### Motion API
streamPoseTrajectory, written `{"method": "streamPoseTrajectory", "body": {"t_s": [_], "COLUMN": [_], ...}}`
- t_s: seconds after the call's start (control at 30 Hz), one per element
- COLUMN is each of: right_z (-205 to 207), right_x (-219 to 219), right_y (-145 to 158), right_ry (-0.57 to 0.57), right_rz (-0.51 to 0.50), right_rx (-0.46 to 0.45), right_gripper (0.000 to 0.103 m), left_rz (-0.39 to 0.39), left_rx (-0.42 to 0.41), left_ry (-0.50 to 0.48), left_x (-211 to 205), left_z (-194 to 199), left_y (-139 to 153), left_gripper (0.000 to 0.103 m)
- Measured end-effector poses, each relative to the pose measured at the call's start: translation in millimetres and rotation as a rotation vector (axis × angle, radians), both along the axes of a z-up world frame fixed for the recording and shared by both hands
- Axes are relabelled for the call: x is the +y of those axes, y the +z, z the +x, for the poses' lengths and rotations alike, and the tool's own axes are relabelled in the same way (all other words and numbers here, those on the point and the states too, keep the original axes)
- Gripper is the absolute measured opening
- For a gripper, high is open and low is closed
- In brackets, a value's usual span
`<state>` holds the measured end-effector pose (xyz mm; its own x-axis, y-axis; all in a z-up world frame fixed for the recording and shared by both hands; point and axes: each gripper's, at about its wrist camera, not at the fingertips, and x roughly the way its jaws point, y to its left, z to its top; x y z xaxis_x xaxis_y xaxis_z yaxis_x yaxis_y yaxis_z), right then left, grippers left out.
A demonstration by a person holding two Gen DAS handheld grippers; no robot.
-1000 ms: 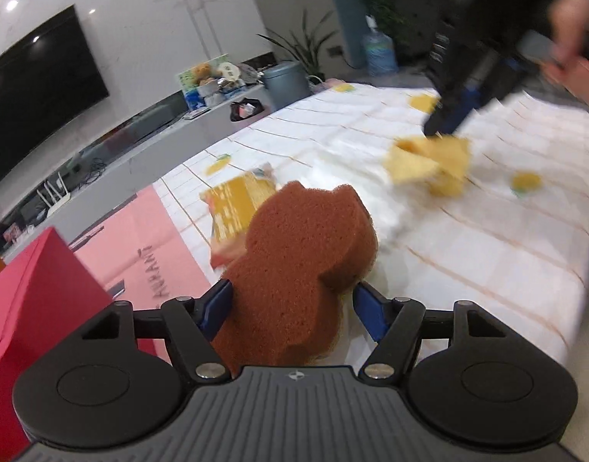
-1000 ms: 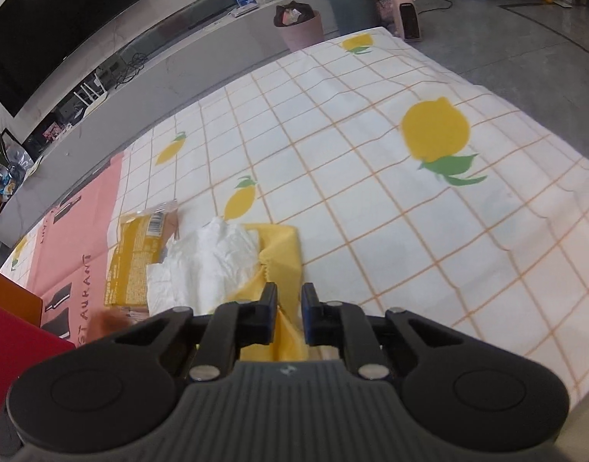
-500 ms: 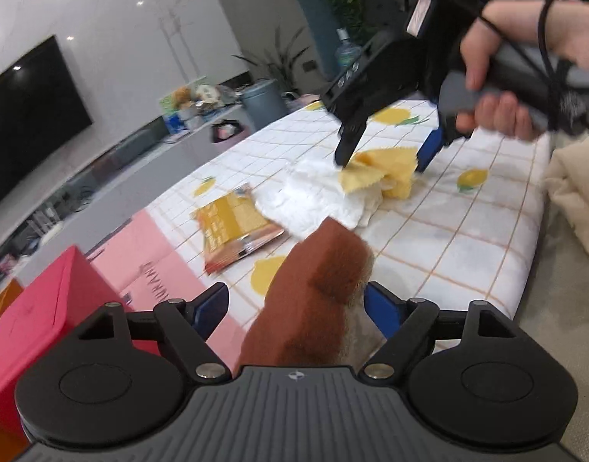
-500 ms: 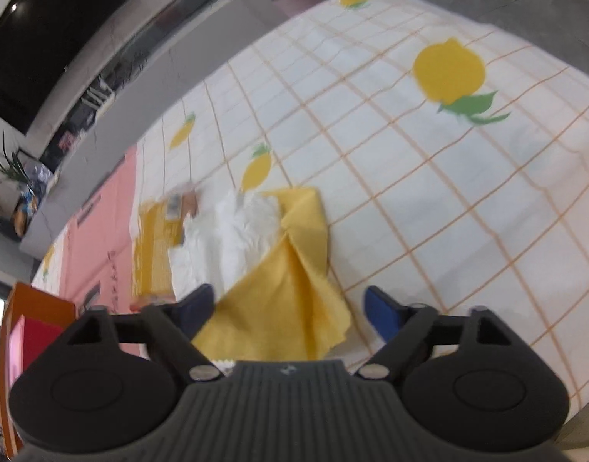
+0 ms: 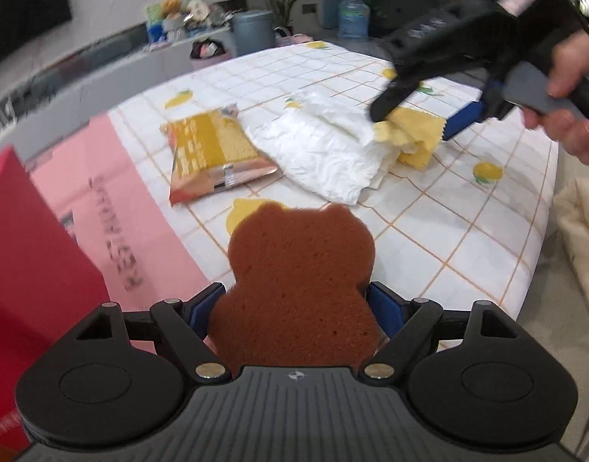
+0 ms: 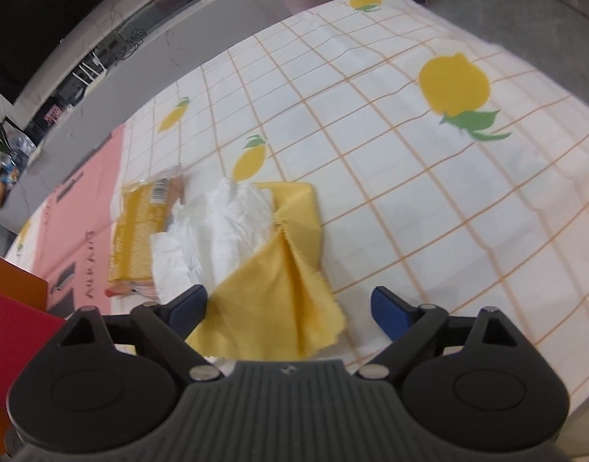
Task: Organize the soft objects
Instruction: 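Lift the sponge with the left tool while the right tool lowers onto the yellow cloth, then close the right tool on the yellow cloth and lift it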
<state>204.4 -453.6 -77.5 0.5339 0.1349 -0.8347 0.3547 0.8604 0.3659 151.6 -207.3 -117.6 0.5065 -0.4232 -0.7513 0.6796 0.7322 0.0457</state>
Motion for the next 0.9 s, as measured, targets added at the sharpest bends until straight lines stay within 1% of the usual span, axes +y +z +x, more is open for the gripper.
{"method": "streamPoseTrajectory", "body": {"t_s": [0.03, 0.07, 0.17, 0.2, 0.23, 0.27, 0.33, 0.37, 0.4, 0.47, 0.57, 0.6, 0.67, 0.73, 0.83, 0.9], "right_z": [-1.6, -3.2, -9.9, -11.9, -14.1, -16.3, -20.1, -21.2, -21.4, -18.6, -10.2, -6.0, -0.3, -0.1, -0.6, 0.5], "right_x": [-2.4, -4.0, -10.6, -14.6, -20.2, -27.0, -39.2, -42.5, -43.6, -38.4, -28.2, -26.1, -25.7, -29.8, -31.7, -28.4], "right_y": [1.8, 4.2, 9.8, 9.5, 9.1, 8.3, 8.6, 9.8, 12.3, 16.2, 10.2, 5.5, -4.6, -11.7, -14.4, -14.3], "right_ry": [0.011, 0.027, 0.014, -0.003, -0.022, -0.041, -0.066, -0.074, -0.081, -0.069, -0.028, -0.022, -0.048, -0.062, -0.059, -0.034], "right_rz": [-0.02, -0.061, -0.27, -0.306, -0.303, -0.266, -0.145, -0.098, -0.073, -0.075, -0.095, -0.093, -0.091, -0.077, -0.076, -0.071], "right_rx": [0.004, 0.016, 0.061, 0.076, 0.081, 0.072, 0.034, 0.011, -0.013, -0.049, -0.075, -0.077, -0.061, -0.058, -0.073, -0.08], "right_gripper": [0.089, 0.089, 0.089, 0.089, 0.089, 0.089, 0.089, 0.089, 0.089, 0.089, 0.088, 0.086, 0.075, 0.07, 0.07, 0.069], "left_rz": [-0.014, -0.029, -0.042, -0.041, -0.037, -0.033, -0.028, -0.027, -0.025, -0.02, -0.005, -0.001, 0.001, -0.004, -0.001, 0.001], "left_rx": [0.015, 0.016, 0.015, 0.016, 0.014, 0.013, 0.013, 0.012, 0.009, 0.006, 0.004, 0.003, 0.01, 0.017, 0.014, 0.018], "left_ry": [0.009, 0.013, -0.003, -0.007, -0.005, -0.005, -0.013, -0.018, -0.022, -0.027, -0.025, -0.023, -0.014, -0.005, -0.001, -0.001], "left_x": [2.7, 5.5, 8.6, 9.4, 8.8, 8.7, 8.1, 8.1, 7.7, 6.8, 4.5, 4.2, 4.2, 4.4, 3.3, 2.1], "left_z": [0.4, -0.8, -5.6, -7.0, -8.5, -9.6, -11.5, -12.7, -13.7, -14.7, -15.2, -15.6, -15.2, -15.1, -15.9, -16.6], "left_y": [-0.1, 0.2, 2.9, 3.4, 4.6, 5.5, 7.2, 8.0, 8.5, 8.0, 4.8, 3.9, 2.3, 1.7, 1.5, 1.6], "left_gripper": [0.097, 0.097, 0.097, 0.097, 0.097, 0.097, 0.097, 0.097, 0.097, 0.097, 0.097, 0.097, 0.097, 0.097, 0.097, 0.097]}}
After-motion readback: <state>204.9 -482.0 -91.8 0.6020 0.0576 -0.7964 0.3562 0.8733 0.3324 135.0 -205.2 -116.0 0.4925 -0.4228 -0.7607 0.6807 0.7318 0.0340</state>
